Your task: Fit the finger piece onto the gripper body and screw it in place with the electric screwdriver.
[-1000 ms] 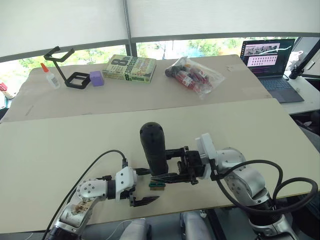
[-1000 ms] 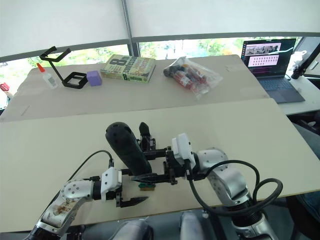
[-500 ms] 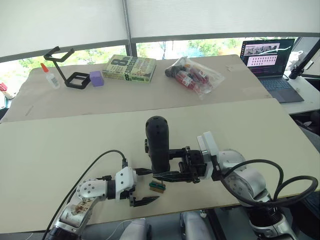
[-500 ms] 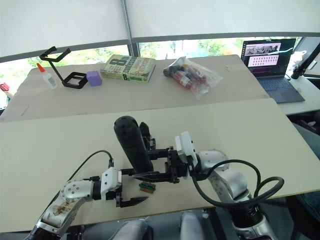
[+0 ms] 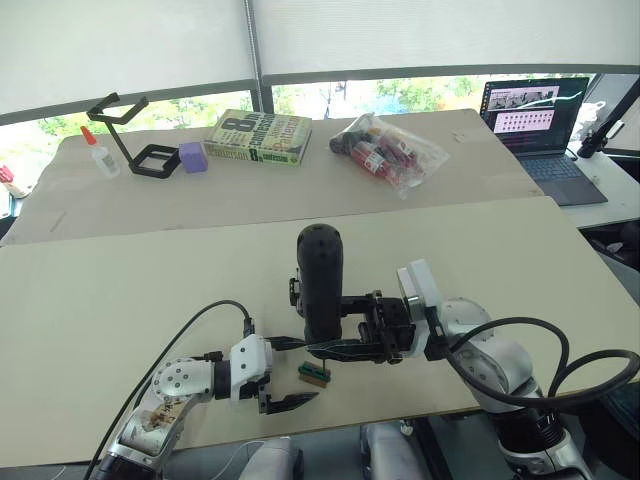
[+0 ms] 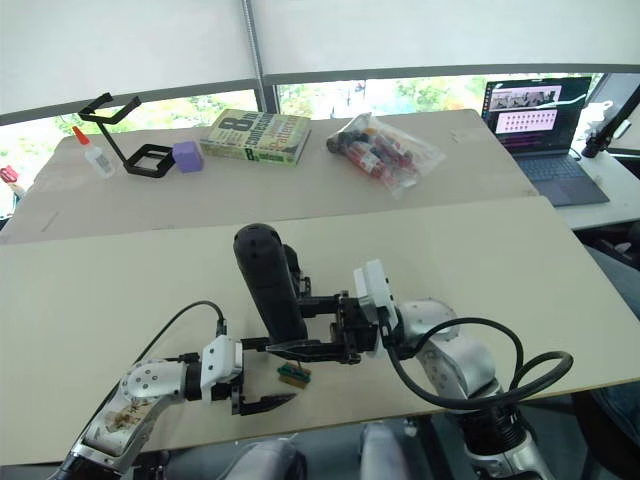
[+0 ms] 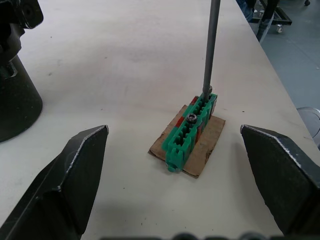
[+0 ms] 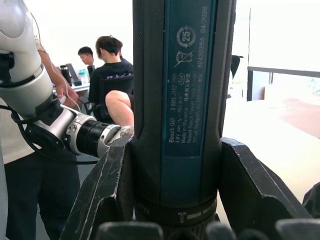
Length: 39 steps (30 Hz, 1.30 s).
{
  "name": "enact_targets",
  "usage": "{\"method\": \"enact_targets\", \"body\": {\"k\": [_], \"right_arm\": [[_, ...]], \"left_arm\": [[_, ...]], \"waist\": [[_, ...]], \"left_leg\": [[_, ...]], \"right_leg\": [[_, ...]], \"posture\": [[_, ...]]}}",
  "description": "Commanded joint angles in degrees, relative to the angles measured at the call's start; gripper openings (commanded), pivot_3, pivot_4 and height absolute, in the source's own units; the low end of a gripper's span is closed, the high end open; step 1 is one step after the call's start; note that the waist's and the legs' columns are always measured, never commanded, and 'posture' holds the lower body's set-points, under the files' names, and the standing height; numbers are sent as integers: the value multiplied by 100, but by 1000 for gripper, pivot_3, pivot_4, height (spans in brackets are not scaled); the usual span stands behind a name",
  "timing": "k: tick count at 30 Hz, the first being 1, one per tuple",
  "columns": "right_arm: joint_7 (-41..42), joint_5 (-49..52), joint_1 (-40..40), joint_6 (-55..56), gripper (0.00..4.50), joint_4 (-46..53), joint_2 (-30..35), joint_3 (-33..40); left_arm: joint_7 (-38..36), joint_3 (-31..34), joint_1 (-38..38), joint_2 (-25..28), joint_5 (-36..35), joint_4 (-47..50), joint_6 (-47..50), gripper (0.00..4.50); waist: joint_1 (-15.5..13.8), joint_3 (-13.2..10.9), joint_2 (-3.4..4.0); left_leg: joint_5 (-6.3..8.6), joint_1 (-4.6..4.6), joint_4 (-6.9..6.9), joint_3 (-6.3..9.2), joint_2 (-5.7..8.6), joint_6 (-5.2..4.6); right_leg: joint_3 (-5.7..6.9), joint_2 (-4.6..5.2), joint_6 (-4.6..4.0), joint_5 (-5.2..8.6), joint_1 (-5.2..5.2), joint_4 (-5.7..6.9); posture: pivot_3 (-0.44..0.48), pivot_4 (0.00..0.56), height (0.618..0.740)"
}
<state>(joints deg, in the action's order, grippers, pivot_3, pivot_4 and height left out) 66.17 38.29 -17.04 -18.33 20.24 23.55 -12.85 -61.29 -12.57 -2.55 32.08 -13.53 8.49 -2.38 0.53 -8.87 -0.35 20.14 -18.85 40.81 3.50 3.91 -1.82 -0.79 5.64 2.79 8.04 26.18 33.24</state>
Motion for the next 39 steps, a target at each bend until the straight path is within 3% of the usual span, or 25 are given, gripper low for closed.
{"method": "enact_targets", "body": {"k": [1,39], "right_arm": [[46,267,-55,-4,1935,296,-47,142],[106,17,70,41,1935,230,-150,-58]], "left_arm": [[-29,-164,-98,-30,29,-137,67,4500],[-4,-163,-168,-24,3,-22,148,4500]], "waist": [[-1,0,0],[-1,0,0]], "left_leg": [[0,0,0,0,0,0],[0,0,0,0,0,0]], "right_leg": [[0,0,0,0,0,0],[0,0,0,0,0,0]], "posture": [[0,150,740],[0,150,740]]}}
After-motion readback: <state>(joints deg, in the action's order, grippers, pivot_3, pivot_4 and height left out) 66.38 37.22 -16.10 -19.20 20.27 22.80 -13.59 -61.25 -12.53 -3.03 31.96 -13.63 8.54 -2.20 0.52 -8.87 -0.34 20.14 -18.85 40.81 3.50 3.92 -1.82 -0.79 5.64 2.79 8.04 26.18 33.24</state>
